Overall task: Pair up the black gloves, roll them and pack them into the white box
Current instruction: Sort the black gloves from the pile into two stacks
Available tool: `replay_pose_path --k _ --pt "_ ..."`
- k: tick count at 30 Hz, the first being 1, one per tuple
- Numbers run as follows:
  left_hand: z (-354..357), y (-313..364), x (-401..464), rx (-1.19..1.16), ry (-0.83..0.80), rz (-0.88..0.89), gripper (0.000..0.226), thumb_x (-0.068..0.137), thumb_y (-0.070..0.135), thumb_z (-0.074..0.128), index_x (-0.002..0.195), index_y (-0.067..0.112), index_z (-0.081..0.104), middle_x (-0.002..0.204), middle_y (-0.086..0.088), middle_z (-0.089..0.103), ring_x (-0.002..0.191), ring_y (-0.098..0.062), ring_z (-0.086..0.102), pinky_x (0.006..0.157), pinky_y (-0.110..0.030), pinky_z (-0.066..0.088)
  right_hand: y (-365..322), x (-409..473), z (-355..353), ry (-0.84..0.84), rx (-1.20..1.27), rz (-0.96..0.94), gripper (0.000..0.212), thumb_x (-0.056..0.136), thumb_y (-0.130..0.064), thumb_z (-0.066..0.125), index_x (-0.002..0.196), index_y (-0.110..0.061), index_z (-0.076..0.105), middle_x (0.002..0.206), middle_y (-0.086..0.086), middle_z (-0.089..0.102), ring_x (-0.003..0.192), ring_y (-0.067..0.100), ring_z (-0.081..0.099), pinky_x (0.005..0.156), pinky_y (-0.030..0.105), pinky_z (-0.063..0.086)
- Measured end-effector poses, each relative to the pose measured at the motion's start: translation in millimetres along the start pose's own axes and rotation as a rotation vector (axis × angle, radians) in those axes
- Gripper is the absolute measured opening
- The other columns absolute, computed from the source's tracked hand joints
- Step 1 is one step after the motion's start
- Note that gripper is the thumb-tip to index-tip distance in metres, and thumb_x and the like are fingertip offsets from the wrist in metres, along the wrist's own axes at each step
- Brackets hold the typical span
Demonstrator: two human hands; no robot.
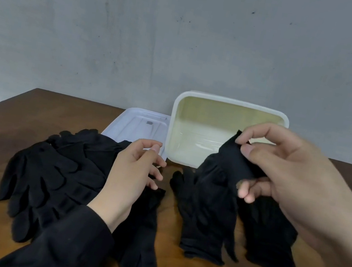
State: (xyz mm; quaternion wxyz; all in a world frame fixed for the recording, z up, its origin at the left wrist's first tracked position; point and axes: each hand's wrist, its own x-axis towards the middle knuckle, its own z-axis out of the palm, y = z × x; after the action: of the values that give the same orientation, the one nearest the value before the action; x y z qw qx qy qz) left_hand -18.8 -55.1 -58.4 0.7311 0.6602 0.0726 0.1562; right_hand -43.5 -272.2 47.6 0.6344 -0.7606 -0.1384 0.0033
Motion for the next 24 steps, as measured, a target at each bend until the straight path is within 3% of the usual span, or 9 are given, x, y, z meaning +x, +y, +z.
replay_pose_path --k 4,7,10,12,14,16,18,22,24 --pt "-1.3 -0.3 0.1 0.010 0.000 0.006 0.016 0.101 0.022 0.051 0.107 0.021 0.067 0.075 -0.002 0.069 0.059 -0.020 0.058 0.050 -0.032 0.047 -14.4 9.1 -5.0 -0.067 -0.129 0.016 0.041 0.098 -0.002 0.042 0.090 -0.017 0.080 0.089 0.001 0.078 0.082 0.022 0.075 0.072 0.036 0.061" --pt "-2.6 -0.7 1.0 0.014 0.011 0.004 0.016 0.101 0.022 0.052 0.106 0.022 0.067 0.074 -0.002 0.068 0.059 -0.019 0.056 0.051 -0.032 0.045 -25.5 13.7 -10.5 -0.122 -0.419 -0.040 0.033 0.093 -0.009 0.050 0.100 -0.027 0.076 0.088 -0.006 0.078 0.089 0.013 0.073 0.083 0.038 0.056" --pt "-3.8 -1.6 2.5 0.012 0.031 0.007 0.016 0.101 0.021 0.052 0.106 0.021 0.067 0.073 -0.002 0.068 0.059 -0.018 0.056 0.050 -0.032 0.045 -22.9 25.0 -13.6 0.004 -0.741 -0.140 0.003 0.086 -0.035 0.071 0.086 -0.036 0.074 0.089 -0.008 0.068 0.082 0.006 0.061 0.075 0.026 0.046" --pt "-4.3 -1.7 2.9 0.020 0.035 0.012 0.016 0.101 0.022 0.052 0.106 0.020 0.067 0.074 -0.003 0.068 0.058 -0.018 0.056 0.050 -0.031 0.046 -16.6 32.8 -11.8 0.114 -0.910 -0.204 0.012 0.083 -0.048 0.072 0.080 -0.037 0.068 0.101 -0.013 0.056 0.093 0.008 0.051 0.072 0.025 0.038" --pt "-4.7 -1.4 2.9 0.036 0.034 0.023 0.016 0.100 0.022 0.052 0.106 0.021 0.067 0.074 -0.003 0.069 0.058 -0.018 0.056 0.050 -0.031 0.046 -10.5 39.4 -10.8 0.156 -0.872 -0.198 0.016 0.084 -0.046 0.072 0.078 -0.033 0.065 0.106 -0.015 0.057 0.099 0.011 0.053 0.075 0.026 0.040" --pt "-5.3 -1.3 2.5 0.058 0.035 0.039 0.016 0.100 0.022 0.052 0.106 0.021 0.067 0.074 -0.001 0.069 0.058 -0.017 0.057 0.051 -0.032 0.046 -5.0 45.4 -12.8 0.164 -0.720 -0.121 0.018 0.086 -0.042 0.072 0.079 -0.027 0.067 0.095 -0.006 0.068 0.078 0.020 0.068 0.071 0.033 0.047" --pt "-5.8 -1.0 1.9 0.069 0.038 0.054 0.016 0.100 0.022 0.052 0.104 0.022 0.067 0.073 -0.001 0.069 0.059 -0.017 0.057 0.052 -0.032 0.047 0.0 50.6 -15.2 0.183 -0.564 -0.078 0.013 0.089 -0.035 0.072 0.085 -0.023 0.069 0.089 -0.002 0.073 0.057 0.020 0.071 0.068 0.035 0.051" --pt "-6.4 0.0 1.7 0.078 0.050 0.066 0.016 0.100 0.021 0.052 0.102 0.022 0.068 0.072 0.000 0.068 0.060 -0.018 0.057 0.052 -0.031 0.046 10.4 55.4 -17.0 0.274 -0.411 -0.135 0.007 0.092 -0.028 0.070 0.090 -0.021 0.070 0.088 -0.005 0.076 0.065 0.014 0.075 0.085 0.046 0.058" --pt "-6.4 0.7 1.3 0.079 0.053 0.069 0.017 0.100 0.021 0.051 0.101 0.023 0.068 0.072 0.000 0.068 0.061 -0.018 0.057 0.052 -0.031 0.047 12.3 52.6 -15.7 0.328 -0.397 -0.193 0.006 0.093 -0.028 0.068 0.089 -0.023 0.070 0.084 -0.008 0.076 0.071 0.009 0.074 0.082 0.039 0.059"
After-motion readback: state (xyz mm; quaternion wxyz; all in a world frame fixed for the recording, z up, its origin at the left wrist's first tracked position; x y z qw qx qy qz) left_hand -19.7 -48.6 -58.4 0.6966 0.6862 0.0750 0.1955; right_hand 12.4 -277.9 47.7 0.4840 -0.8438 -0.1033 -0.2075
